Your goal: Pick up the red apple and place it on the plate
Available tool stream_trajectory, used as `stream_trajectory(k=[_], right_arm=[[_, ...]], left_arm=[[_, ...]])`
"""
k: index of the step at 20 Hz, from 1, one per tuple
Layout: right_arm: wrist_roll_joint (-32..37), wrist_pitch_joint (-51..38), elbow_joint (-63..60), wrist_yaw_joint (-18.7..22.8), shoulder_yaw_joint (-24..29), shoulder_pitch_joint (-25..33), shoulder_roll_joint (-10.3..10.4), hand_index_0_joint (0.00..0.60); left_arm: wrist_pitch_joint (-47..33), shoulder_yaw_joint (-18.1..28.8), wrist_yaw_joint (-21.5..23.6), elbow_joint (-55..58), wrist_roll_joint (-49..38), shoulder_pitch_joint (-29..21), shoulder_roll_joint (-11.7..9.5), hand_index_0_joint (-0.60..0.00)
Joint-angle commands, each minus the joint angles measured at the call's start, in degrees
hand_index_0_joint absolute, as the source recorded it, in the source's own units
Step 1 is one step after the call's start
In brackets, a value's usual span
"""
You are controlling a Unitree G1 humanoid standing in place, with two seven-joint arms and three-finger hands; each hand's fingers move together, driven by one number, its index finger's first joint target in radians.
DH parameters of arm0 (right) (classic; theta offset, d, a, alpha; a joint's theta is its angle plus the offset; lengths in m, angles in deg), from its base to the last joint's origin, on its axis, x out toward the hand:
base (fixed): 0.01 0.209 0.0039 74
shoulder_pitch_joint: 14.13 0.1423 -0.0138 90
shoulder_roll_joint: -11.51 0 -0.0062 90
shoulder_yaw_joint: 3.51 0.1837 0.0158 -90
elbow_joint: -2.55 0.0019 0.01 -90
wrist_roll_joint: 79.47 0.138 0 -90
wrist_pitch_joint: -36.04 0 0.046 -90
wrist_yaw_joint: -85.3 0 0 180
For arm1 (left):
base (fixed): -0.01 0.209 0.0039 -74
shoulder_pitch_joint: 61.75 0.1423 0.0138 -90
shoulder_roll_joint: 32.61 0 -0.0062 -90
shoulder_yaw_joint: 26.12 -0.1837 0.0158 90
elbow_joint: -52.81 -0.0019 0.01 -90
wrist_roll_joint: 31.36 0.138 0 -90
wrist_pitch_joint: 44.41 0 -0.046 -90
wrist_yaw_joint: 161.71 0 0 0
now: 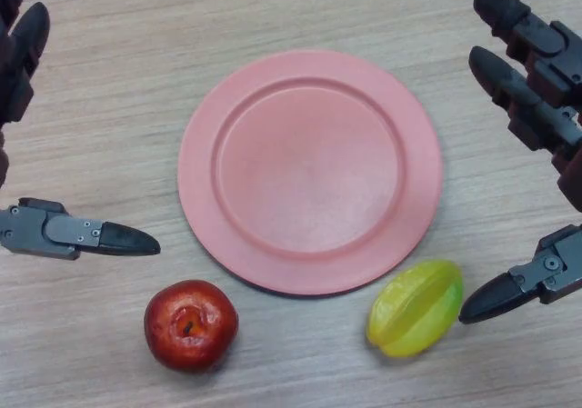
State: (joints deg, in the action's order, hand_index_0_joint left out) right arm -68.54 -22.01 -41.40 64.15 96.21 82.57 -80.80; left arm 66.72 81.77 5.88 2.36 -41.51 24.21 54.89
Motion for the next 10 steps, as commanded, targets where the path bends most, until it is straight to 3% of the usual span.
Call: stream_trajectory(k=[1,7,10], right_arm=[[3.11,-8.28,2.39,1.37,3.62,1.42,-1.98,0.0],[3.94,-7.27,4.15,1.8,3.57,0.13,-1.33,0.0],[3.82,-6.38,4.31,1.7,3.27,0.5,-1.34,0.0]], left_arm=[[-8.65,3.49,1.75,3.23,0.31,-0.73,-2.02,0.0],[-7.62,3.56,2.03,3.58,-0.94,-0.36,-1.85,0.0],[-8.98,2.02,1.84,5.77,-0.66,2.73,0.5,0.0]])
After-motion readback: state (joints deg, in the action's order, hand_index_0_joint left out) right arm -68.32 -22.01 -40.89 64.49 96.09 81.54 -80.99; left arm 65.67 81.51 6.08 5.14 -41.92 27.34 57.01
